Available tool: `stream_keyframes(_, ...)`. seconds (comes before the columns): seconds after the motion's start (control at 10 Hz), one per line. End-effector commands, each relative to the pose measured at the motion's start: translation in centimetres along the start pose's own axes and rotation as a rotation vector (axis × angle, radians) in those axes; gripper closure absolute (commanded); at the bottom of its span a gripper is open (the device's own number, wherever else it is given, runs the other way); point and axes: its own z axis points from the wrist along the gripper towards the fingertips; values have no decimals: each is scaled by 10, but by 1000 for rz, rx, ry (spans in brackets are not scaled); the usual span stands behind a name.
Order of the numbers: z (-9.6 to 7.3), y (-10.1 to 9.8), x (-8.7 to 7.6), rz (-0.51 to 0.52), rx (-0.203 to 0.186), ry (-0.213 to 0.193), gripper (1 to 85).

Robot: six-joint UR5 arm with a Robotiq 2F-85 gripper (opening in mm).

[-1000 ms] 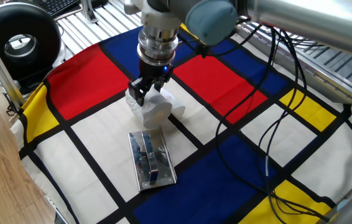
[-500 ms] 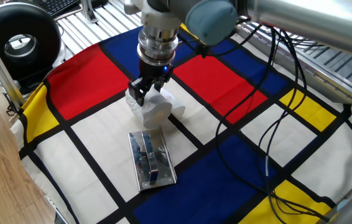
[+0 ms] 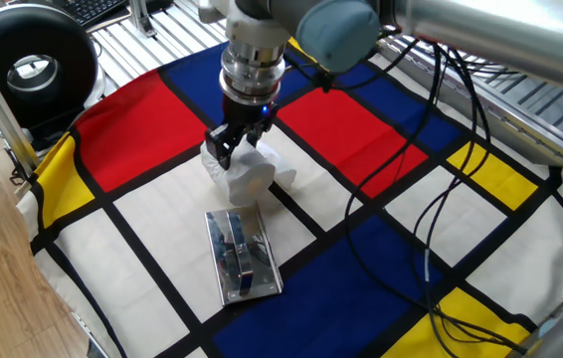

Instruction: Put the toilet paper on its holder

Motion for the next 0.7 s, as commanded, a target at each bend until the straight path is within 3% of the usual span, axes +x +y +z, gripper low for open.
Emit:
stream_keyframes(0.0,-7,4,-8,16,-2,9,843)
stream_keyframes(0.4,-18,7,-16,30,-13,29,843)
stream_keyframes(0.6,-19,6,-10,17,-8,51,843)
